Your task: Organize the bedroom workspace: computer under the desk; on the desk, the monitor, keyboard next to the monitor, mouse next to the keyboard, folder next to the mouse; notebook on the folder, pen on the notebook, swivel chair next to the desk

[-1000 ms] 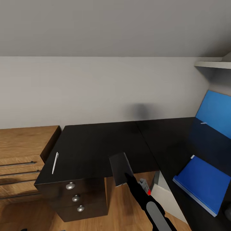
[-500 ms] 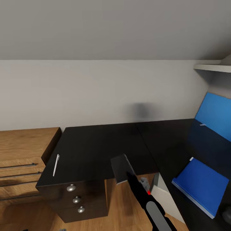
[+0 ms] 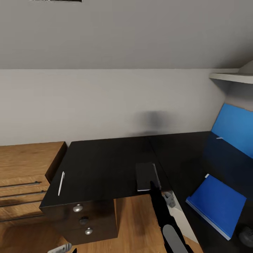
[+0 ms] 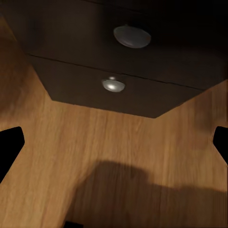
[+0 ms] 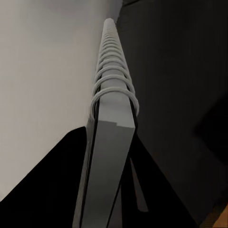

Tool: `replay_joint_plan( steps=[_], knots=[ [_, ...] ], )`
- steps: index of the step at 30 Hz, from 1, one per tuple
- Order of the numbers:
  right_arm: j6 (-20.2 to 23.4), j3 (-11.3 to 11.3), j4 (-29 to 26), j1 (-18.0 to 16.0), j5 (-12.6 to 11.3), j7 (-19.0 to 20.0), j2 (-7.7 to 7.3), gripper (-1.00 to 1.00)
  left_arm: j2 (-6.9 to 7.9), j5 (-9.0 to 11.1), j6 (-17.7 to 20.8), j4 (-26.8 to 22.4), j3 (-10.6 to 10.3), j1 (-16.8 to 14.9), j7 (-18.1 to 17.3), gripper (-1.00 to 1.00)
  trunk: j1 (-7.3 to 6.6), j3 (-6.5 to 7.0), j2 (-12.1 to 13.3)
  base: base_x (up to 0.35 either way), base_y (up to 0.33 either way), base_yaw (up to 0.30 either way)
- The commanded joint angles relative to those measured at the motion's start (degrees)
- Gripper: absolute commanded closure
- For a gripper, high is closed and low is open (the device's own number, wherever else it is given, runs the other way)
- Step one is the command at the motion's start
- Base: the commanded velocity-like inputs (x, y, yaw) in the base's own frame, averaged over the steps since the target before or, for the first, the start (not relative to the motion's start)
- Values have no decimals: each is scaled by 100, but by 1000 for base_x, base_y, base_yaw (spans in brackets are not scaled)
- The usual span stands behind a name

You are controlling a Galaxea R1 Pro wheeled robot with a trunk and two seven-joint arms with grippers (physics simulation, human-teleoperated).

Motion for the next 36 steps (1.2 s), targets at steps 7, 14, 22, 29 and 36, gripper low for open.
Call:
replay_joint_plan(
  steps=[7, 14, 22, 29, 36],
  knots=[
    [-446, -9, -139, 55, -69, -38, -95, 100, 13, 44, 36, 98, -250, 0, -22, -100, -66, 50, 119, 0, 0, -248],
    [-512, -424, -208, 57, -389, -53, -276, 100, 25, 42, 33, 139, -383, 1, -37, -100, -66, 50, 119, -137, 0, -293],
    [-501, -1172, -207, 57, -682, -59, -360, 100, 26, 44, 35, 141, -388, 1, -40, -100, -66, 50, 119, -208, 0, -299],
    [-497, -1418, -201, 57, -691, -58, -357, 100, 21, 53, 43, 172, -388, 1, -40, -100, -66, 50, 119, -6, 0, -211],
    [-482, -1429, -174, 57, -690, -69, -353, 100, 17, 53, 40, 176, -388, 1, -39, -100, -66, 50, 119, 116, 0, -7]
  ],
)
